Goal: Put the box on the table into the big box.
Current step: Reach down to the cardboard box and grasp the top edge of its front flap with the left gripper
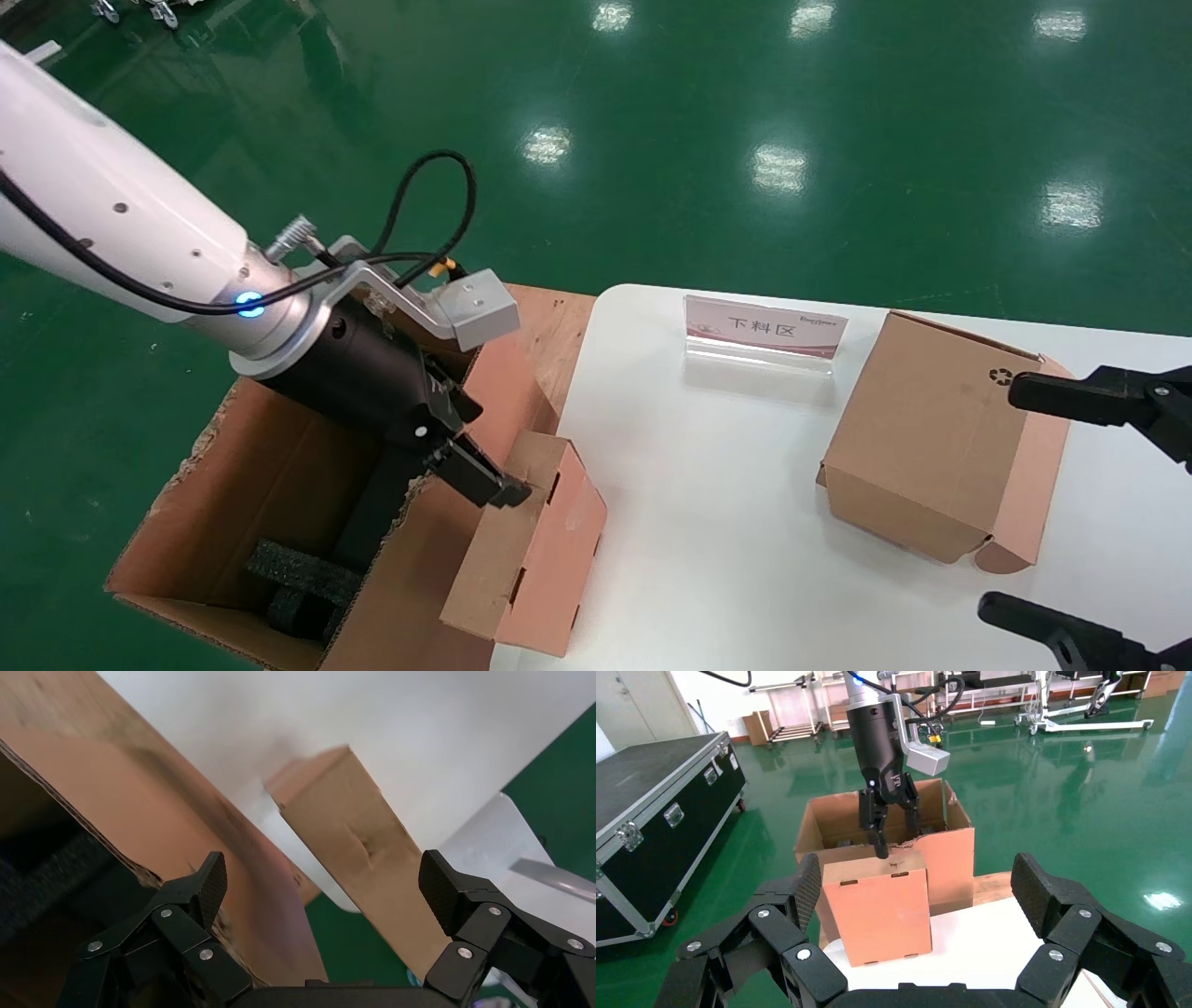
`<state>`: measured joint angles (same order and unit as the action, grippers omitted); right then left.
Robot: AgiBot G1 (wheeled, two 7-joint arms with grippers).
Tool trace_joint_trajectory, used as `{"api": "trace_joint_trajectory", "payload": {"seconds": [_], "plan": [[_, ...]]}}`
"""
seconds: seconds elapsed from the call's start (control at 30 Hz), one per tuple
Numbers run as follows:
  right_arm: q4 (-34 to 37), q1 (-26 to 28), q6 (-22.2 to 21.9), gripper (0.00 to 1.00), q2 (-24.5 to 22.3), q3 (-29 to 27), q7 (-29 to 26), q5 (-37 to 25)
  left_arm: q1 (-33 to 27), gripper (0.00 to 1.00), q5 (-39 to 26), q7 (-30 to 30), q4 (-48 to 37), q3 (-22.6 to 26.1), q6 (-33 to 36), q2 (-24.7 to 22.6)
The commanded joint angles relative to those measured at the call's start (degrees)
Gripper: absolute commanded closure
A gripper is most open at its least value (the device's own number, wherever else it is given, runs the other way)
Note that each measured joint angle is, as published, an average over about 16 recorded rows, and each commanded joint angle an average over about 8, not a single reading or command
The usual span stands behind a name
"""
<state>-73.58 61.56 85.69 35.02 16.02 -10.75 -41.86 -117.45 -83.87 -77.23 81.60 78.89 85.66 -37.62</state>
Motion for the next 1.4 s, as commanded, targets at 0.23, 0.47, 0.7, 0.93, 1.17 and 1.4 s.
{"api": "trace_joint_trajectory", "payload": {"seconds": [0.23, 0.47, 0.7, 0.93, 1.17, 1.4], "plan": [[0.0, 0.0, 0.0, 0.0, 0.0, 0.0, 0.0, 0.0, -6.47, 0.0, 2.28, -7.92, 0.35, 9.95, 1.52, -4.59], [0.0, 0.0, 0.0, 0.0, 0.0, 0.0, 0.0, 0.0, -10.37, 0.0, 4.84, -14.13, 0.64, 16.33, 2.77, -8.75], [0.0, 0.0, 0.0, 0.0, 0.0, 0.0, 0.0, 0.0, -11.46, 0.0, 6.24, -18.59, 0.85, 19.14, 3.3, -11.9], [0.0, 0.0, 0.0, 0.0, 0.0, 0.0, 0.0, 0.0, -11.03, 0.0, 6.27, -21.45, 0.99, 19.98, 2.9, -13.95], [0.0, 0.0, 0.0, 0.0, 0.0, 0.0, 0.0, 0.0, -10.04, 0.0, 5.04, -24.06, 1.11, 20.46, 2.12, -15.79], [0.0, 0.0, 0.0, 0.0, 0.0, 0.0, 0.0, 0.0, -8.41, 0.0, 2.7, -27.29, 1.25, 20.92, 0.93, -17.78]]}}
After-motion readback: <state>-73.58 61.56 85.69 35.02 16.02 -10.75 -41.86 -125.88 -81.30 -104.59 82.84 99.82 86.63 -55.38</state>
